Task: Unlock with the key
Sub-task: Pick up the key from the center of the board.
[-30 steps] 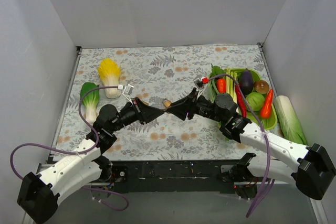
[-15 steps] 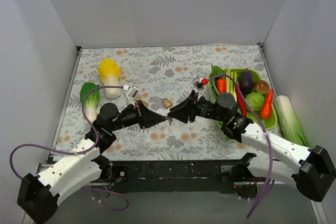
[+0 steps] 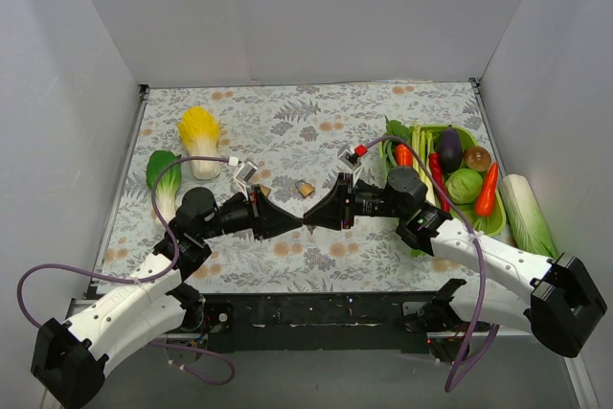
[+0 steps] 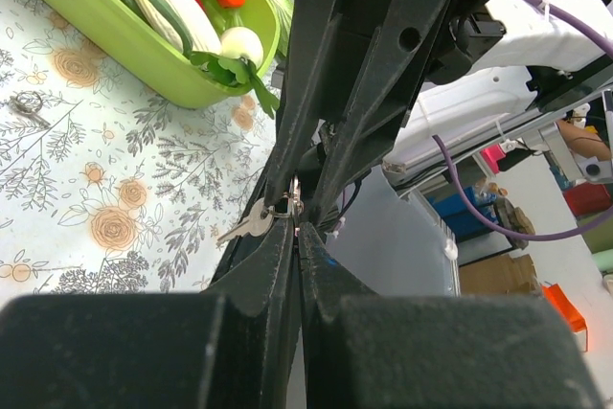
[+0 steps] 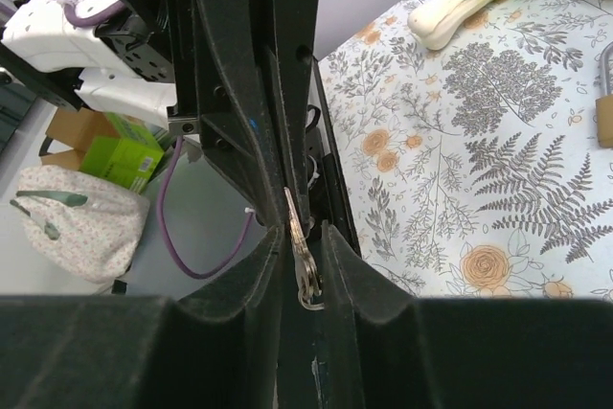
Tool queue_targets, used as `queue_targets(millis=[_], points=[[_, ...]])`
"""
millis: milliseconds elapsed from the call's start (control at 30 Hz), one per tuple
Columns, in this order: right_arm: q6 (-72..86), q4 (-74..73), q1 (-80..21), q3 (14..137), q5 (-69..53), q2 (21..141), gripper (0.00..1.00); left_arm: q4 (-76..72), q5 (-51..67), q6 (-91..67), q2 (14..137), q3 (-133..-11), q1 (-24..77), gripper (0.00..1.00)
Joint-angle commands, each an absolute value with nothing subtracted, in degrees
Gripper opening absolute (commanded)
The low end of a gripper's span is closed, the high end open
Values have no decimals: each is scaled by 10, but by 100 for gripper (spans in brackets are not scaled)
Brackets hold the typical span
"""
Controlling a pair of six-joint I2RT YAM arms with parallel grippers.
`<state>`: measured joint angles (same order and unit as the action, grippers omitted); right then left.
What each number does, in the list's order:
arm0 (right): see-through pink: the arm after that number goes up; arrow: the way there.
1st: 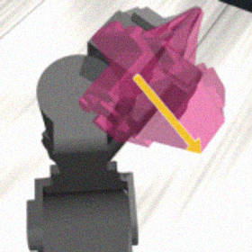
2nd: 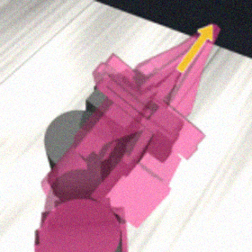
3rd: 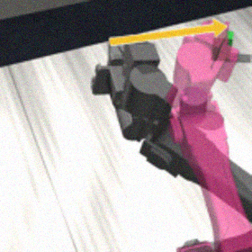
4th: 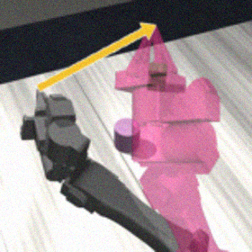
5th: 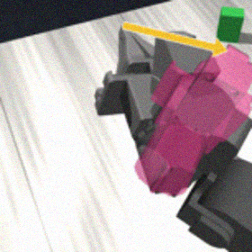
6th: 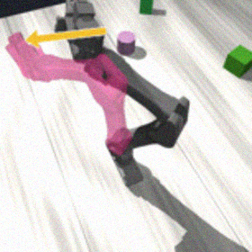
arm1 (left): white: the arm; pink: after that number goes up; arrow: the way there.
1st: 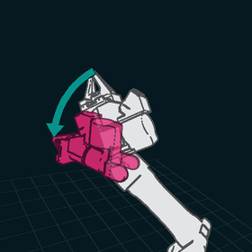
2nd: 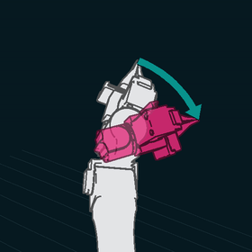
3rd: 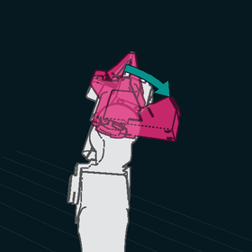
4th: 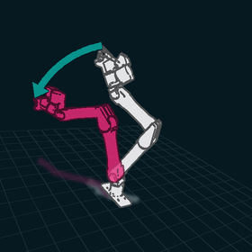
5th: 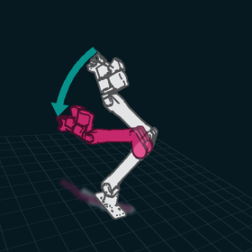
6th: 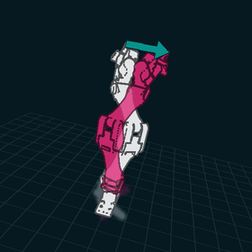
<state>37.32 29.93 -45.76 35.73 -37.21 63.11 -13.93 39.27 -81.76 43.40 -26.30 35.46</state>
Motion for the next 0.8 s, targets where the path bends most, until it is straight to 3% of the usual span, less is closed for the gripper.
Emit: queue_targets(millis=[0,167,767], points=[[376,332,-456,369,-402,631,24,-138,410,-799,432,-286,353,0],[378,335,-457,365,-396,627,1,-142,432,-787,436,-288,353,0],[379,331,-456,337,-341,593,1,-118,423,-748,422,-269,353,0]])
